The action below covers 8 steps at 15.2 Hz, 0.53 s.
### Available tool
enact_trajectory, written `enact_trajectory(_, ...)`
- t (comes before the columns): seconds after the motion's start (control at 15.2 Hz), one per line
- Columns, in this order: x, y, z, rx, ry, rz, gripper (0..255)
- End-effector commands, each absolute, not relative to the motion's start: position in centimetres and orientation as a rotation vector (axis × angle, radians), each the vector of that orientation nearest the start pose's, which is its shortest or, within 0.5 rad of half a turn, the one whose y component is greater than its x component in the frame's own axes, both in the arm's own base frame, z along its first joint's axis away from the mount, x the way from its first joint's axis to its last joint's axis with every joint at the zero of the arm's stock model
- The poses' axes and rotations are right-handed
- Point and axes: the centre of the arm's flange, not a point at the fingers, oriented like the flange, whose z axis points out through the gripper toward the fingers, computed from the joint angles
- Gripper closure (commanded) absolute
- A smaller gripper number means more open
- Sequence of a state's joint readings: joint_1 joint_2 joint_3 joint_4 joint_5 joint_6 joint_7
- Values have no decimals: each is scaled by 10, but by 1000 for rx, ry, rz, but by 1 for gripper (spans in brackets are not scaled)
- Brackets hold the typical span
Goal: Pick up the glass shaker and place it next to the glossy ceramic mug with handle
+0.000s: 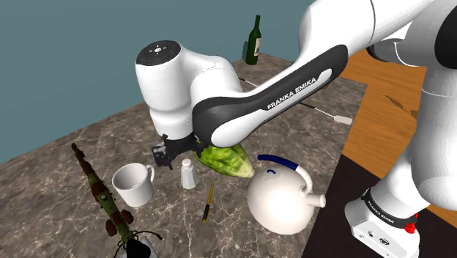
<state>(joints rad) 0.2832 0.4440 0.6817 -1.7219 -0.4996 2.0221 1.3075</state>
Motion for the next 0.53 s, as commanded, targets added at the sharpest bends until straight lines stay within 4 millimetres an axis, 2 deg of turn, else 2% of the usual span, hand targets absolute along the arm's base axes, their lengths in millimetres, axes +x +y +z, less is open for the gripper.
enact_trajectory(0.0, 427, 490, 373, -3217, 255, -233, 0)
enact_trajectory(0.13, 427, 490, 373, -3217, 255, -233, 0)
enact_trajectory(0.4, 420, 495, 422, -3217, 255, -233, 0)
enact_trajectory(0.46, 420, 495, 422, -3217, 255, -233, 0)
